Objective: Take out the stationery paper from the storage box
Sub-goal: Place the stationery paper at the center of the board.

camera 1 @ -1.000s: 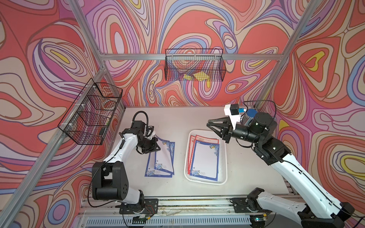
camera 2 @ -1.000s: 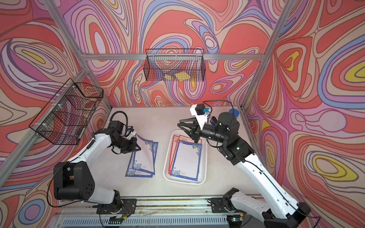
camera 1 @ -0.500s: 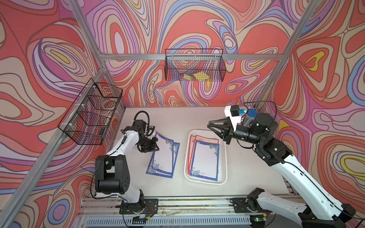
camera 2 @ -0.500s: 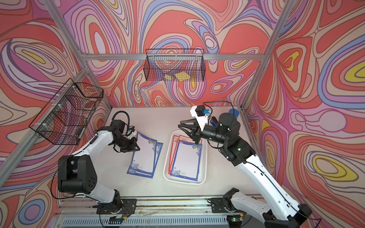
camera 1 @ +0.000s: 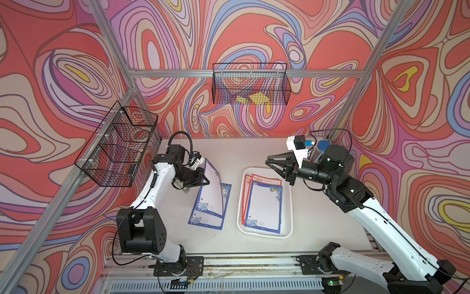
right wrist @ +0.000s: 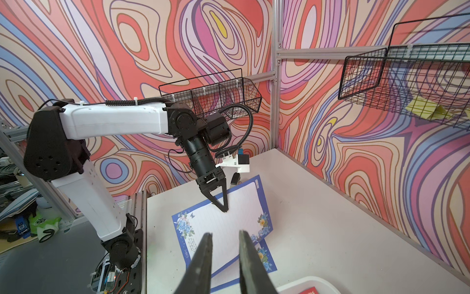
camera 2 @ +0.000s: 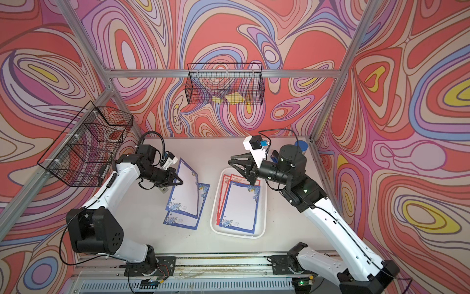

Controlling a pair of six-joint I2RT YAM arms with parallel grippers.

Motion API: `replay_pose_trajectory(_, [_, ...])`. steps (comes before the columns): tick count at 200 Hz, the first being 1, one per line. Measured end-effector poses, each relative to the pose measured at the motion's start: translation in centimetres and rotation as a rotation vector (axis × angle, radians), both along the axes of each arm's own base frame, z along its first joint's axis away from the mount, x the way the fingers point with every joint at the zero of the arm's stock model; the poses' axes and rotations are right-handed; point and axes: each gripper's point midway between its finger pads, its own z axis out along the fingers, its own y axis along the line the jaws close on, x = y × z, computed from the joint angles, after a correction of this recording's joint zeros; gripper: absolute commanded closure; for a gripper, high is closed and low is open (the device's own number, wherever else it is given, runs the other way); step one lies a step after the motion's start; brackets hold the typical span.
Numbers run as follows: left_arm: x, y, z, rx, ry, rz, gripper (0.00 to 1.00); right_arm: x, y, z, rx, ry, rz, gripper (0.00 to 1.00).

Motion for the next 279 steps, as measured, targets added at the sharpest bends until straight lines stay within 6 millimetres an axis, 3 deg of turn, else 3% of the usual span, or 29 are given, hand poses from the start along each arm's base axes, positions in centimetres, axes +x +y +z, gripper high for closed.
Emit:
replay_pose_trajectory(55, [-1.0, -0.7, -1.0, -0.025, 0.077, -0.048, 1.0, 0.4, 0.3, -0.6, -0.006, 0.024, 0.004, 0.78])
replay_pose_trajectory(137, [0.1, -0.9, -3.8, -0.031, 0.179, -0.105, 1.0, 0.3, 0.3, -0.9, -0.017, 0.03, 0.007, 0.78])
replay_pose_trajectory(185, [0.3, -0.1, -6.6, 0.028, 0.25, -0.097, 1.0, 0.4, 0.3, -1.2, -0.032, 0.023, 0.006, 0.78])
replay_pose_trajectory(279, [0.6, 2.2, -8.9, 0.119, 0.289, 0.006, 1.0, 1.7, 0.9, -3.3, -0.084, 0.063, -0.001, 0.78])
